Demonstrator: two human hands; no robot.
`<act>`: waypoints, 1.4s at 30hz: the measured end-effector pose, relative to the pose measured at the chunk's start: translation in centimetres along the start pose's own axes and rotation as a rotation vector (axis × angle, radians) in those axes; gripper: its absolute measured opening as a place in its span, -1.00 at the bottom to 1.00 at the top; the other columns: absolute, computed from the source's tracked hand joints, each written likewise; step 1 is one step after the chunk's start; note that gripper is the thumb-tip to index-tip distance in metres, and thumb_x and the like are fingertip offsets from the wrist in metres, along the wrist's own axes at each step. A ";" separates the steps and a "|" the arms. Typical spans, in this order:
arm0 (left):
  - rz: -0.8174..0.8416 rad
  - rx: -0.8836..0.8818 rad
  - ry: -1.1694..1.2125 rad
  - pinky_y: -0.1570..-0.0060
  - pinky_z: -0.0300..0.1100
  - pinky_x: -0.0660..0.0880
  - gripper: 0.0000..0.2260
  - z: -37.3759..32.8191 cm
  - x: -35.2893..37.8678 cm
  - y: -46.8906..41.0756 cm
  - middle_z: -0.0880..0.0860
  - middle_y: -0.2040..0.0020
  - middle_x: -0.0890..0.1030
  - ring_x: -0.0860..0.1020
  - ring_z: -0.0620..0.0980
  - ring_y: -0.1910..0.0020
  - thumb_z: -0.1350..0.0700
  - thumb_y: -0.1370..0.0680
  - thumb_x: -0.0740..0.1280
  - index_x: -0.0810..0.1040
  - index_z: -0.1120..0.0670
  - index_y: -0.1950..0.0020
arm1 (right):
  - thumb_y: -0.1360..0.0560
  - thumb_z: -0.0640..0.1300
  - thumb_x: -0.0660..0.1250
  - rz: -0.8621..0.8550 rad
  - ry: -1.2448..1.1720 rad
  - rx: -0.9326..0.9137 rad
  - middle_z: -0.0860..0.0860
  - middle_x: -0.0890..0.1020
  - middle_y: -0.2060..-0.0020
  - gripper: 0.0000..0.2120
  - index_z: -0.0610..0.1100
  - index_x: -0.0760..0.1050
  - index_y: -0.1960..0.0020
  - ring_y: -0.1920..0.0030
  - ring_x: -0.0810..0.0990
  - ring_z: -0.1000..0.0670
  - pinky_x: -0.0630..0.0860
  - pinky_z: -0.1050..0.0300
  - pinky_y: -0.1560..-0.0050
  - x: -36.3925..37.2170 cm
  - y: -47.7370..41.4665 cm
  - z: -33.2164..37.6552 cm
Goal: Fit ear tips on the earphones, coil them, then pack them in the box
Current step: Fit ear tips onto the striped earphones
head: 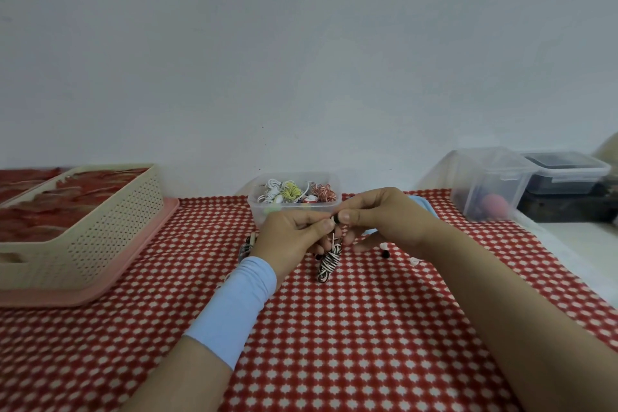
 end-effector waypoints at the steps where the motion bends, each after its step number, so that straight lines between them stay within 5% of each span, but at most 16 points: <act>1: -0.005 -0.010 0.018 0.28 -0.26 0.55 -0.87 0.1 0.0 0.0 0.15 0.21 0.69 0.59 -0.05 0.32 0.27 -0.55 0.37 0.70 0.13 0.00 | -0.55 -0.23 0.43 -0.010 0.004 -0.006 -0.12 0.74 0.18 -0.87 -0.15 0.71 -0.07 0.21 0.69 -0.01 0.68 0.00 0.14 -0.2 0.0 0.1; 8: -0.053 -0.021 -0.011 0.28 -0.27 0.56 -0.85 0.3 -0.6 0.0 0.10 0.20 0.71 0.61 -0.06 0.33 0.29 -0.52 0.41 0.68 0.18 -0.07 | -0.58 -0.20 0.41 -0.004 0.082 -0.026 -0.12 0.75 0.05 -0.84 -0.15 0.71 -0.12 0.16 0.70 -0.06 0.70 -0.07 0.09 -0.4 0.0 0.6; 14: -0.075 0.007 -0.024 0.30 -0.27 0.57 -0.87 -0.3 -0.7 -0.1 0.05 0.32 0.69 0.61 -0.07 0.37 0.28 -0.51 0.42 0.64 0.17 -0.04 | -0.46 -0.31 0.52 -0.036 0.106 -0.083 -0.14 0.74 0.18 -0.81 -0.17 0.72 -0.07 0.25 0.67 -0.07 0.69 0.04 0.21 -0.2 -0.2 0.9; 27: -0.044 -0.150 0.206 0.31 -0.26 0.56 -0.91 1.6 0.1 -0.1 0.14 0.19 0.68 0.62 -0.04 0.33 0.26 -0.55 0.38 0.65 0.21 -0.02 | -0.47 -0.28 0.52 -0.130 0.253 -0.238 -0.11 0.75 0.22 -0.87 -0.07 0.74 0.09 0.36 0.62 -0.07 0.65 -0.05 0.25 -0.1 -0.2 2.3; 31: 0.007 -0.224 0.305 0.30 -0.27 0.57 -0.87 2.1 0.7 0.2 0.10 0.22 0.65 0.61 -0.06 0.31 0.22 -0.57 0.36 0.64 0.24 -0.06 | -0.42 -0.30 0.56 -0.103 0.262 -0.226 -0.04 0.74 0.23 -0.74 0.00 0.72 -0.01 0.34 0.63 -0.01 0.64 0.12 0.29 -0.3 -0.3 2.2; 38: 0.028 -0.251 0.311 0.29 -0.24 0.59 -0.84 2.0 1.0 0.3 0.11 0.16 0.66 0.63 -0.03 0.28 0.21 -0.57 0.37 0.62 0.21 -0.12 | -0.43 -0.29 0.55 -0.102 0.325 -0.247 -0.11 0.75 0.19 -0.84 -0.12 0.76 0.01 0.34 0.63 0.00 0.64 0.10 0.24 -0.3 -0.3 2.4; 42: 0.008 -0.200 0.264 0.25 -0.23 0.60 -0.86 1.8 0.7 0.3 0.12 0.19 0.65 0.62 -0.07 0.28 0.23 -0.58 0.34 0.62 0.21 -0.10 | -0.44 -0.26 0.55 -0.063 0.294 -0.188 -0.04 0.74 0.14 -0.67 -0.03 0.69 -0.17 0.27 0.68 0.01 0.65 0.13 0.21 -0.3 -0.1 2.1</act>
Point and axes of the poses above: each hand's wrist, its own y-axis away from the middle knuckle, its own x-axis out of the palm, z = x × y, the point moved 9 cm from there along -y, towards the middle knuckle
